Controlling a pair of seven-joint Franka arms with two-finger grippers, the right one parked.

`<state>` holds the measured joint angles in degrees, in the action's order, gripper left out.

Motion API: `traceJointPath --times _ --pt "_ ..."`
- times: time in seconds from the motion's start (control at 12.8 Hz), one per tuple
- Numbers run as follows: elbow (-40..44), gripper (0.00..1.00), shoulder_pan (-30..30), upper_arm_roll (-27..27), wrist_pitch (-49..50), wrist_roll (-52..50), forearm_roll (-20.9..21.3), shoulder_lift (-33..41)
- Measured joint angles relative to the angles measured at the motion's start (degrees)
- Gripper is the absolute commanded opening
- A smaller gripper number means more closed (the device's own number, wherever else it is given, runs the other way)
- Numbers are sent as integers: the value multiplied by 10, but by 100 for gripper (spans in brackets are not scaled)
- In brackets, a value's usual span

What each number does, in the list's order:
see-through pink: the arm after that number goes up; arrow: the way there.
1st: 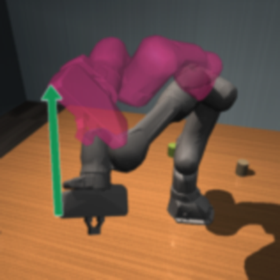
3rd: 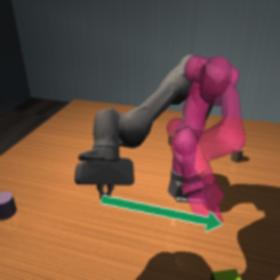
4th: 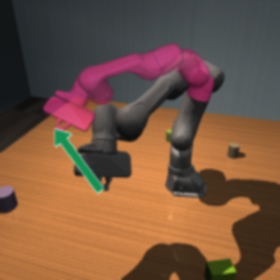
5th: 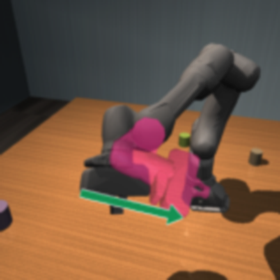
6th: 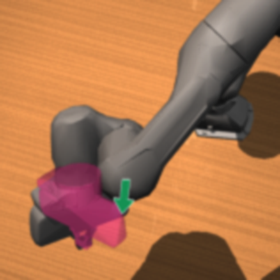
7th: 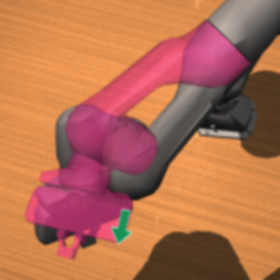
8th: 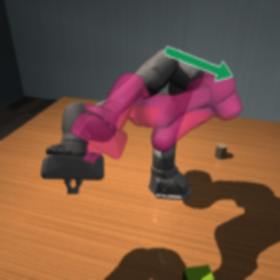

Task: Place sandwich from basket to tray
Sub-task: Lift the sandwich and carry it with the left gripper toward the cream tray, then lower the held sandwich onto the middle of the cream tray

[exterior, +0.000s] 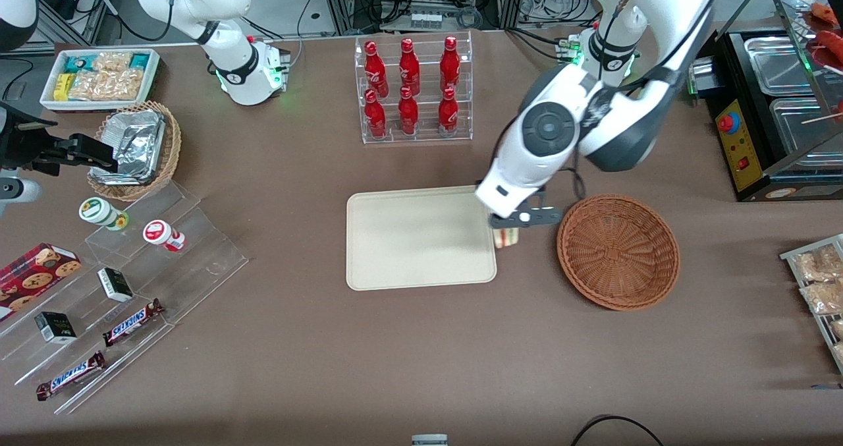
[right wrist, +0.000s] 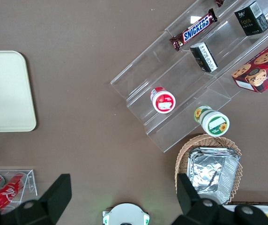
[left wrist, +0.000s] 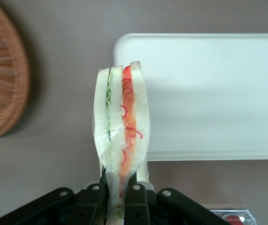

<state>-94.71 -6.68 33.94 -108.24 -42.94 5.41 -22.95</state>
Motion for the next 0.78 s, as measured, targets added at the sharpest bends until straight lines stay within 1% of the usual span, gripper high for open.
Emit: traceJointPath --times 0.16,0.31,0.62,0.78 --pt "1 0 -26 1 -35 -2 4 -22" --pt "2 0 -52 1 -74 -11 28 -48" --pt "3 0 -93 1 -145 -84 121 -115" --pt "5 0 -103 1 -176 -107 150 -143"
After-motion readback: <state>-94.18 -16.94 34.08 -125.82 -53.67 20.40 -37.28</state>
